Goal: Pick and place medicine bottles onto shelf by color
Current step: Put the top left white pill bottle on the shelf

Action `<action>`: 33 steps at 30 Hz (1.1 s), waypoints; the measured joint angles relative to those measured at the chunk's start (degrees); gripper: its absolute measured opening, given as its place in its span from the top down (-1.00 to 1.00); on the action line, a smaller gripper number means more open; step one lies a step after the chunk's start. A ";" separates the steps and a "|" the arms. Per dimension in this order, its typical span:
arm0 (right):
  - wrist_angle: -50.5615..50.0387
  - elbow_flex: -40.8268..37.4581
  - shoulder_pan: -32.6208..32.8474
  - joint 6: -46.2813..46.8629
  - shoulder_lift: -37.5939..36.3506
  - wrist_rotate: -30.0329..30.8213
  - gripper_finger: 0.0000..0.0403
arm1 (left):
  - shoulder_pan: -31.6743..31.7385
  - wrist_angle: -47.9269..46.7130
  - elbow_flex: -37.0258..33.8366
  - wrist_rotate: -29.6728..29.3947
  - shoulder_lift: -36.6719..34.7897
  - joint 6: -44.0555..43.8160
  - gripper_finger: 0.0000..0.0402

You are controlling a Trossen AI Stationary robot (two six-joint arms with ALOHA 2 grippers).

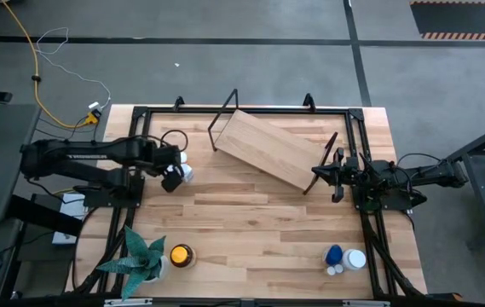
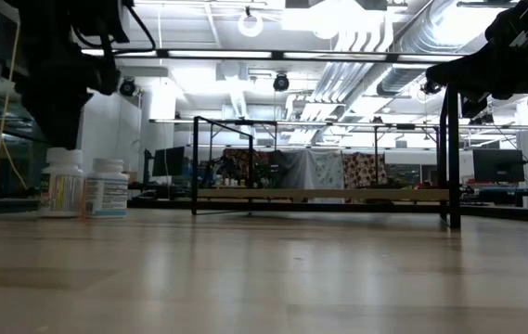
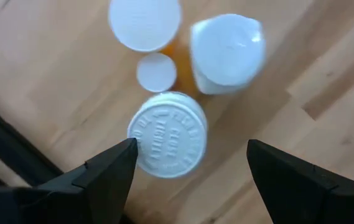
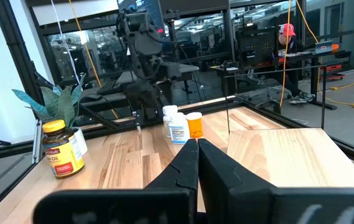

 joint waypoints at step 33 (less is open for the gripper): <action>0.00 0.01 0.00 -0.01 -0.02 0.00 1.00 | 3.67 4.24 -0.10 3.37 1.52 2.45 -0.47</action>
